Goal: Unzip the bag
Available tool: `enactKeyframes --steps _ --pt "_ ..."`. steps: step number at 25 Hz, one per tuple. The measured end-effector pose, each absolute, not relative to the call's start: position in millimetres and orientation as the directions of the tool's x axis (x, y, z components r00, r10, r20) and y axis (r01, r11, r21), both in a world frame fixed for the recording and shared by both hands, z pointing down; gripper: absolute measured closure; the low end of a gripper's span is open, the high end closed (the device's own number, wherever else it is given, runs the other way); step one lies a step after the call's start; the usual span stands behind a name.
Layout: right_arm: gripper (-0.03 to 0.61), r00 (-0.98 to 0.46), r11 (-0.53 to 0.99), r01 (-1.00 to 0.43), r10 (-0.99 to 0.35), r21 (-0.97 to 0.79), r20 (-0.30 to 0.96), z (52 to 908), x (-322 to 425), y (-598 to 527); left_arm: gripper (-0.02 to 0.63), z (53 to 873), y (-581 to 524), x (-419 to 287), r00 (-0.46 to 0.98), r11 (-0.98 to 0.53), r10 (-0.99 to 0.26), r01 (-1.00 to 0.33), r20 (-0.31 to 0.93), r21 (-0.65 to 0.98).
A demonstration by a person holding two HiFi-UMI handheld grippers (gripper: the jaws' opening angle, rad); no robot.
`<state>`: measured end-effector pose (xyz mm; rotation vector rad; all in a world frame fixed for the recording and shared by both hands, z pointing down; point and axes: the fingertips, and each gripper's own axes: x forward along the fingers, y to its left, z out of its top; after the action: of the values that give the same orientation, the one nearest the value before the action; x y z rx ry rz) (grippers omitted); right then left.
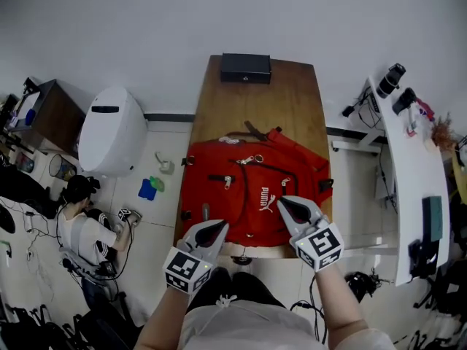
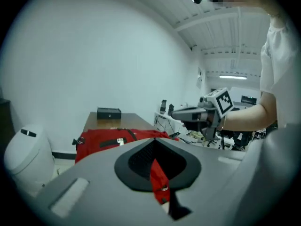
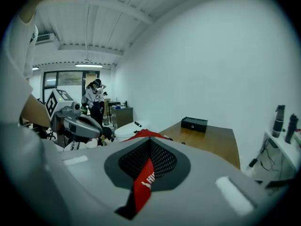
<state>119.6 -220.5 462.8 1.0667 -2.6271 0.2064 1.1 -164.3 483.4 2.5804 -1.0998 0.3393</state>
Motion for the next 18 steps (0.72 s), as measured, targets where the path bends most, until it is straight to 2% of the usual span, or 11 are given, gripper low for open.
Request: enactKeyframes --steps 7,13,18 --pt "0.571 -0.601 0.612 -0.790 -0.764 -0.032 0.237 438.9 136.5 -131.6 0.607 424.1 -98.5 -5.8 0.693 -0.681 -0.710 -0.721 0.127 0.129" --pt "0.571 -0.543 0.554 -0.832 -0.818 0.009 0.188 422.9 125.8 -51.2 0.607 413.4 -22.2 -24.1 0.709 -0.704 -0.700 -0.706 0.088 0.084" --pt "0.571 -0.532 0.538 -0.843 -0.836 0.008 0.136 410.9 107.2 12.3 0.607 390.0 43.0 -35.3 0.721 -0.724 -0.690 -0.685 0.067 -0.087"
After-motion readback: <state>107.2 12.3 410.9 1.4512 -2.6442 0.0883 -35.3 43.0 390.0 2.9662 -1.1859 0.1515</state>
